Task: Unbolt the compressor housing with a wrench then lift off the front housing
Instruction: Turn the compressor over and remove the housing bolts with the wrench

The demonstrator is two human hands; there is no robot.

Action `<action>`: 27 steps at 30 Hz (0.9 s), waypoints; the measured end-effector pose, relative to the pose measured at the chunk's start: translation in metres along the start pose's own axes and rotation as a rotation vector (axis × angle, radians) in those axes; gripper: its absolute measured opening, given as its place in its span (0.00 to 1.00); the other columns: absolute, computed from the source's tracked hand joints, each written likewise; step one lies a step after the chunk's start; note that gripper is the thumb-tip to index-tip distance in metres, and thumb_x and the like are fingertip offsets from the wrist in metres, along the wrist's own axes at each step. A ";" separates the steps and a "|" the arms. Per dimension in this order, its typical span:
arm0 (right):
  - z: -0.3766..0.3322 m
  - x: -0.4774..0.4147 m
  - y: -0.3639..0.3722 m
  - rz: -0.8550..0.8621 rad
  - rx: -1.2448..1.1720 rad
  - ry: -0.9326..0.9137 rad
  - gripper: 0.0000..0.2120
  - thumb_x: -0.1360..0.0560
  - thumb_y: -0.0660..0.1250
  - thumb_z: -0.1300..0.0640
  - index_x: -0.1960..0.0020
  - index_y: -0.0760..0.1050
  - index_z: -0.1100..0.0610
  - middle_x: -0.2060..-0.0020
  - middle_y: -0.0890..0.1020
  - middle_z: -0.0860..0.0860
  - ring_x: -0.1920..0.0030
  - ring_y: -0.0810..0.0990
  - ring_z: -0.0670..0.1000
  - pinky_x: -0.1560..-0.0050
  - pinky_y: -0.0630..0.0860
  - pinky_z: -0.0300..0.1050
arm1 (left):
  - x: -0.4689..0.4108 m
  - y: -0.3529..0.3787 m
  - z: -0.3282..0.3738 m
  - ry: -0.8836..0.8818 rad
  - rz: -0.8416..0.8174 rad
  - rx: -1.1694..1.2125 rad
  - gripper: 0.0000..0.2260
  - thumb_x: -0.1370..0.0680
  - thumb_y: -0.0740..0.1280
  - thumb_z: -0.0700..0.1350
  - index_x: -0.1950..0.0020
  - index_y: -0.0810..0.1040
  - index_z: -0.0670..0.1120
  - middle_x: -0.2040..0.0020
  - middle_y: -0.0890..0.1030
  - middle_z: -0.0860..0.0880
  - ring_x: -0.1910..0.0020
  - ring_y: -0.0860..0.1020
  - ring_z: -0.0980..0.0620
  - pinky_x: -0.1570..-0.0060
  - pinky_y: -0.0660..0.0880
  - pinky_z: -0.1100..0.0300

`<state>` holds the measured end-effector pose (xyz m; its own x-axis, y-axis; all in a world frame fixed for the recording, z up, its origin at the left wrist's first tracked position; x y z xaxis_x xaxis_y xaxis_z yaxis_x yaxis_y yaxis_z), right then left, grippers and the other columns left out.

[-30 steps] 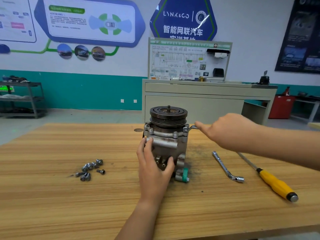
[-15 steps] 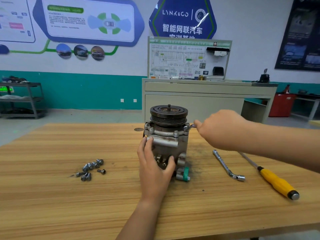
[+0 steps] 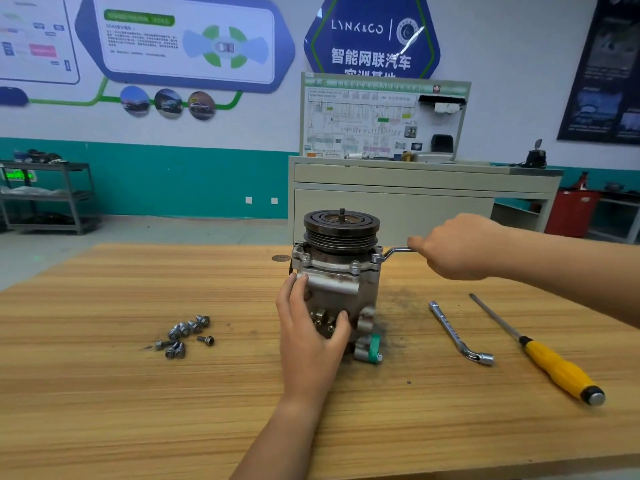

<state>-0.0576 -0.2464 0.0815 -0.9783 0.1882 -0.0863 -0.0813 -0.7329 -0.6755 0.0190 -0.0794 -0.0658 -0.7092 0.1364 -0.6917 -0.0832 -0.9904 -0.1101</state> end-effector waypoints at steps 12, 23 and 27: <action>-0.013 0.013 0.041 0.216 -0.429 0.218 0.13 0.19 0.50 0.53 0.36 0.63 0.53 0.65 0.73 0.47 0.63 0.74 0.51 0.65 0.72 0.46 | 0.001 0.001 0.001 0.015 -0.020 -0.027 0.37 0.29 0.73 0.42 0.30 0.53 0.58 0.28 0.58 0.50 0.32 0.66 0.50 0.41 0.75 0.50; -0.047 0.032 -0.010 0.110 -0.654 0.178 0.06 0.21 0.53 0.57 0.51 0.67 0.55 0.68 0.68 0.47 0.68 0.68 0.48 0.73 0.61 0.42 | 0.000 0.002 0.006 0.063 -0.005 -0.092 0.35 0.29 0.72 0.41 0.34 0.54 0.64 0.27 0.57 0.47 0.30 0.64 0.46 0.42 0.74 0.45; -0.054 0.036 -0.033 0.090 -0.478 0.185 0.05 0.23 0.54 0.62 0.55 0.61 0.54 0.71 0.63 0.48 0.72 0.61 0.45 0.76 0.55 0.41 | 0.001 0.003 0.003 0.045 -0.021 -0.084 0.34 0.29 0.72 0.41 0.30 0.57 0.56 0.27 0.57 0.46 0.30 0.64 0.46 0.40 0.73 0.45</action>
<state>-0.0800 -0.1800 0.0611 -0.9239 0.2824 -0.2581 0.1397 -0.3790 -0.9148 0.0162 -0.0823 -0.0645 -0.6755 0.1594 -0.7200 -0.0375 -0.9825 -0.1824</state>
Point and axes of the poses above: each hand's wrist, its own x-axis away from the middle knuckle, its own y-axis out of the palm, z = x × y, the point moved 3 cm from there along -x, towards the middle knuckle
